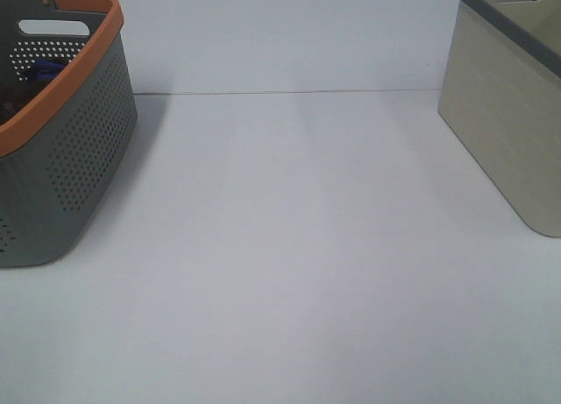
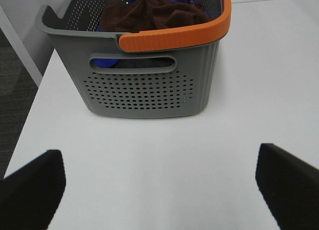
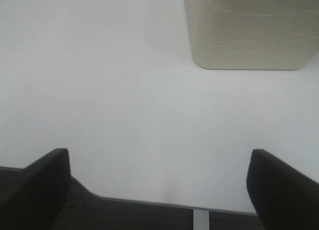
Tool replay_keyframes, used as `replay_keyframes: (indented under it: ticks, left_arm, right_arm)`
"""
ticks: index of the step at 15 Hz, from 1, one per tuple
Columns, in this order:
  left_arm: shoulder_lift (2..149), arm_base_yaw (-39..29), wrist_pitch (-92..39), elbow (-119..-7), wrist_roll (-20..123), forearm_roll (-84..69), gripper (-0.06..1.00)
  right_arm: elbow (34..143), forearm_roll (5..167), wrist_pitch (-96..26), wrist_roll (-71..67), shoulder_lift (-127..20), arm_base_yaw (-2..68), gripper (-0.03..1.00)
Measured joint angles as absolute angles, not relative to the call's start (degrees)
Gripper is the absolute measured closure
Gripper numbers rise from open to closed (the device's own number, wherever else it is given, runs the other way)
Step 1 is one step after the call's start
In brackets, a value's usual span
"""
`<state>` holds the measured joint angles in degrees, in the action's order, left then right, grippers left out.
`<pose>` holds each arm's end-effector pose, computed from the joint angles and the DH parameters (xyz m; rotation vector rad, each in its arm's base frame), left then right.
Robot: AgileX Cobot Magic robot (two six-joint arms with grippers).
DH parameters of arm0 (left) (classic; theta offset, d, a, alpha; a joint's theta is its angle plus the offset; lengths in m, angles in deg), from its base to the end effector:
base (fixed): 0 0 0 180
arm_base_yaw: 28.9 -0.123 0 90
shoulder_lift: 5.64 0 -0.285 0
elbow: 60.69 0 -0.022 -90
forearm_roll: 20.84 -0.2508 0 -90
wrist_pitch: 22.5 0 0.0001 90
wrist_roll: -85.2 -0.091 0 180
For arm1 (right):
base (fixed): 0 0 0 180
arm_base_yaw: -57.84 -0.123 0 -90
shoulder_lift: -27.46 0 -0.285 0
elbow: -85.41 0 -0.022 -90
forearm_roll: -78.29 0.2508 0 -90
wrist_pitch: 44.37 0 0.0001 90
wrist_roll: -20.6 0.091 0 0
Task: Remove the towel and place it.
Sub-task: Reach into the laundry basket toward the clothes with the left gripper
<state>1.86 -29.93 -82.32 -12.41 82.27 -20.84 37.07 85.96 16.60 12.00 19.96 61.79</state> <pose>-0.0055 -0.0001 0.2800 0.0335 2.0176 0.0439 -0.0059 0.0111 0.2787 -0.0896 2.0296 0.0222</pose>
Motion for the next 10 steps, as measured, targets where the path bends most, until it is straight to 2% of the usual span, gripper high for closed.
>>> replay_keyframes:
  ticks: [10]
  left_arm:
    - [1.86,-29.93,-82.32,-12.41,81.41,-21.53,-0.05]
  right_arm:
    - [37.07,85.96,16.60,12.00,19.96,61.79,0.13]
